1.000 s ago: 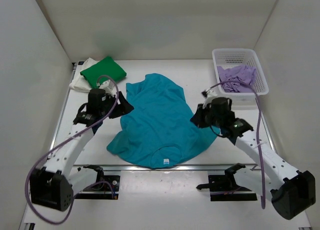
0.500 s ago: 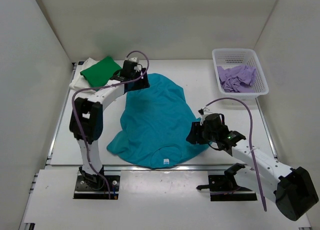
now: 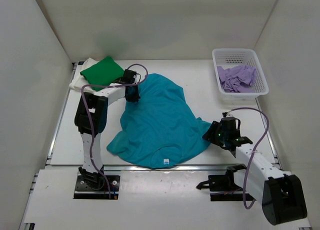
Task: Fold and stack the t-shirts
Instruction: Flatten out the tshirt
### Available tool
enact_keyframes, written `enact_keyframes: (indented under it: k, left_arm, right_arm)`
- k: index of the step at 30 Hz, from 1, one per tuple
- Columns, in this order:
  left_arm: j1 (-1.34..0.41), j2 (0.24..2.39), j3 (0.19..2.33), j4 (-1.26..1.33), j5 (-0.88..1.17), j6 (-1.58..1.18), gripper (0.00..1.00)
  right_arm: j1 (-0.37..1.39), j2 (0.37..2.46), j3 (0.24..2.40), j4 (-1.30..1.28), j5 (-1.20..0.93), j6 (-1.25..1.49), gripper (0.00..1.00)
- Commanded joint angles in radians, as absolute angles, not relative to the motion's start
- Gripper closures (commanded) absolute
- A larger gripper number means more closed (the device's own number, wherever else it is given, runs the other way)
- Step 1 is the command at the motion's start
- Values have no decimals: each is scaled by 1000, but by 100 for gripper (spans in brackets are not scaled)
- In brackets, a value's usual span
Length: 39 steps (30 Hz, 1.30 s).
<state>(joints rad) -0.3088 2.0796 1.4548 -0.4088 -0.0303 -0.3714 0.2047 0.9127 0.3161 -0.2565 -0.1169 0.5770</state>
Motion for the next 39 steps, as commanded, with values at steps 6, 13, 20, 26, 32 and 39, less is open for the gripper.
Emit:
enact_keyframes:
  k: [6, 13, 20, 26, 32, 39]
  left_arm:
    - [-164, 1824, 1237, -396, 5, -462, 100]
    - [-124, 1626, 1088, -442, 2, -437, 100]
    - [-173, 1589, 1057, -416, 58, -471, 100]
    - [-203, 1519, 990, -368, 107, -505, 100]
    - [-216, 1457, 977, -379, 80, -486, 97]
    - [-236, 1425, 914, -373, 93, -489, 97]
  right_arm:
    - [233, 1279, 476, 75, -210, 618, 100]
    - [226, 1656, 1090, 74, -213, 543, 99]
    - [323, 1568, 1157, -140, -125, 410, 49]
    - [331, 1385, 728, -43, -198, 469, 47]
    - [363, 1296, 487, 45, -242, 515, 49]
    - [298, 1432, 492, 244, -281, 581, 66]
